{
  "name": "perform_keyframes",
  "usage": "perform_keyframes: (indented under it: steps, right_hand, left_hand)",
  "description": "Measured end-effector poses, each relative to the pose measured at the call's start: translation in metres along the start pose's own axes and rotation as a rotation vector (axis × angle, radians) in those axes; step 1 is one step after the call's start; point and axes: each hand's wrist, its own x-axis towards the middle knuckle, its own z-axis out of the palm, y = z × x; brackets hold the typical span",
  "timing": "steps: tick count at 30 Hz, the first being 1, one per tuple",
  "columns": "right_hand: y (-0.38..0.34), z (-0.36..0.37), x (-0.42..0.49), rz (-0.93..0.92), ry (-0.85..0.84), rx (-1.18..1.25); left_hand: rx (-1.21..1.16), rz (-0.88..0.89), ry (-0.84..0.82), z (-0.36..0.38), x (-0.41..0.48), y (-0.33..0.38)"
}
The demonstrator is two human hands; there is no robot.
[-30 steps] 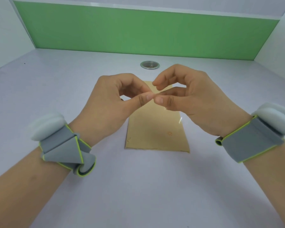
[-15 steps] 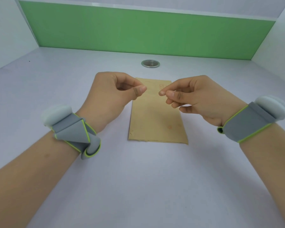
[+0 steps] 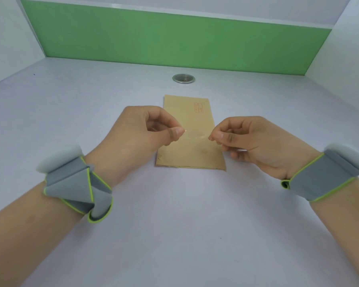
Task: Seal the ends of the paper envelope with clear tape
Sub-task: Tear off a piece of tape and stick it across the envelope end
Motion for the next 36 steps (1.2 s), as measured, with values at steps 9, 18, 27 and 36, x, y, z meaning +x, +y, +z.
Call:
perform_keyframes:
  steps: [9, 18, 27, 36]
  right_hand:
    - [-0.003, 0.0, -0.006, -0.031, -0.063, -0.136]
    - [-0.017, 0.006, -0.013, -0.261, -0.129, -0.05]
    - [-0.023, 0.005, -0.016, -0.331, -0.132, 0.025]
    - [-0.018, 0.003, -0.015, -0.228, -0.081, -0.047]
  left_hand:
    - [0.199, -0.051, -0.087, -0.014, -0.005, -0.003]
    - [0.202, 0.039, -0.083, -0.013, -0.007, 0.012]
    - [-0.097, -0.087, -0.394, -0.008, 0.0, 0.017]
    - [-0.074, -0.11, -0.233, -0.021, 0.001, 0.01]
